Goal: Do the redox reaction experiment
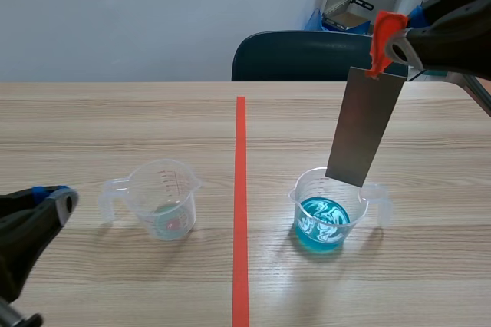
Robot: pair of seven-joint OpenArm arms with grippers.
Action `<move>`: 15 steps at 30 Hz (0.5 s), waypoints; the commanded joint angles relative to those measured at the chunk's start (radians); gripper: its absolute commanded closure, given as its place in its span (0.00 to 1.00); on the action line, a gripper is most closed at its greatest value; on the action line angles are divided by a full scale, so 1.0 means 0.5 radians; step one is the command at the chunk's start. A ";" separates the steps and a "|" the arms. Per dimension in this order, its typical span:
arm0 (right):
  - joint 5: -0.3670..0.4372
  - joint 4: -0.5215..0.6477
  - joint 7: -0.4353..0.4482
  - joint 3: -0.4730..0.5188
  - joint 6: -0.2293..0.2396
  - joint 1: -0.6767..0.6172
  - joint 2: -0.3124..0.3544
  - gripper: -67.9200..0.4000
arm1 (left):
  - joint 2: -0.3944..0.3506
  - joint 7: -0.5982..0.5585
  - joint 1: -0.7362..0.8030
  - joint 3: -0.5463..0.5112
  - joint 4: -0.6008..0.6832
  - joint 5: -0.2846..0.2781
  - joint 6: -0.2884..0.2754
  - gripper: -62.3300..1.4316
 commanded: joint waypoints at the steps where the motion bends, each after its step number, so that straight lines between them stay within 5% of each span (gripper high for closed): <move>1: 0.032 0.000 0.030 0.014 -0.006 0.028 0.012 0.98 | -0.002 -0.025 -0.123 0.079 -0.040 0.018 -0.004 0.94; 6: 0.051 0.001 0.031 0.014 0.009 0.028 0.017 0.98 | -0.002 -0.023 -0.546 0.443 -0.277 0.133 0.014 0.94; 15: 0.051 0.001 0.031 0.014 0.009 0.028 0.017 0.98 | 0.011 -0.017 -1.223 1.055 -0.639 0.141 0.088 0.94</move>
